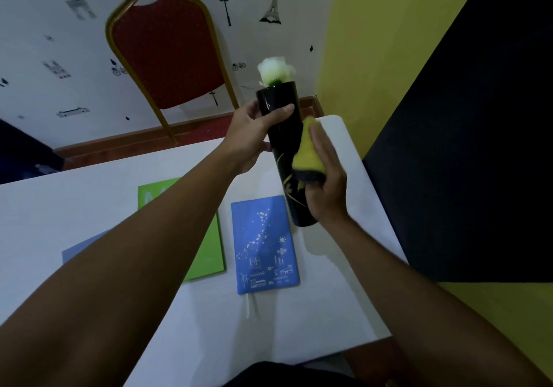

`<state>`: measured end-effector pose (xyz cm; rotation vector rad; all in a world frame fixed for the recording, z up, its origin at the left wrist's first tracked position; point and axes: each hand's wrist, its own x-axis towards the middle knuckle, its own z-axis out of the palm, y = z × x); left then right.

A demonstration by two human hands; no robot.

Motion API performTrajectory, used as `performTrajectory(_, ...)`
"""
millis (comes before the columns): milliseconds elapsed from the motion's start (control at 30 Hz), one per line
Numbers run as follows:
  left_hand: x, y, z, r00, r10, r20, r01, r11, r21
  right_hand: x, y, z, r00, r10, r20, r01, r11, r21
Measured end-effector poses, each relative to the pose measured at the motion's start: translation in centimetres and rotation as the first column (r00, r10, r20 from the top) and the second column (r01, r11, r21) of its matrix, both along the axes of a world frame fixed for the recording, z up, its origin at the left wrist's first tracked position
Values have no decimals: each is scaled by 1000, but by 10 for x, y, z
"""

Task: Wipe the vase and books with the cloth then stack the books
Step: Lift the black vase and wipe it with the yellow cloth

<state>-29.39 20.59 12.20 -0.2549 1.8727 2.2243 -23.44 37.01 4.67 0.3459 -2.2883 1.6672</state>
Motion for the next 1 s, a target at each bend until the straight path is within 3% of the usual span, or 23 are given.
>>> performTrajectory(167,0,-11,-3,1000,14,3,-14,1000,3,57,9,-46,997,27,67,-29,999,20)
performTrajectory(400,17,-2,-10,973,-225,57,230,965,-124,-3,-6,6,986,-99,131,115,985,-124)
performTrajectory(533,18,-8,-10,982,-185,31,186,981,-60,-7,-3,12,995,-51,84,59,994,-94)
performTrajectory(700,10,-21,0,994,-106,-23,106,994,8,43,16,-41,992,30,126,-24,999,-46)
performTrajectory(767,8,-23,0,996,-85,-20,86,996,39,53,16,-51,957,2,289,52,983,-179)
performTrajectory(867,10,-15,-4,998,-70,-1,70,995,71,47,5,-47,860,-49,507,299,854,-426)
performTrajectory(1000,10,6,-4,999,-28,19,28,1000,3,45,-4,-40,842,-116,526,403,784,-472)
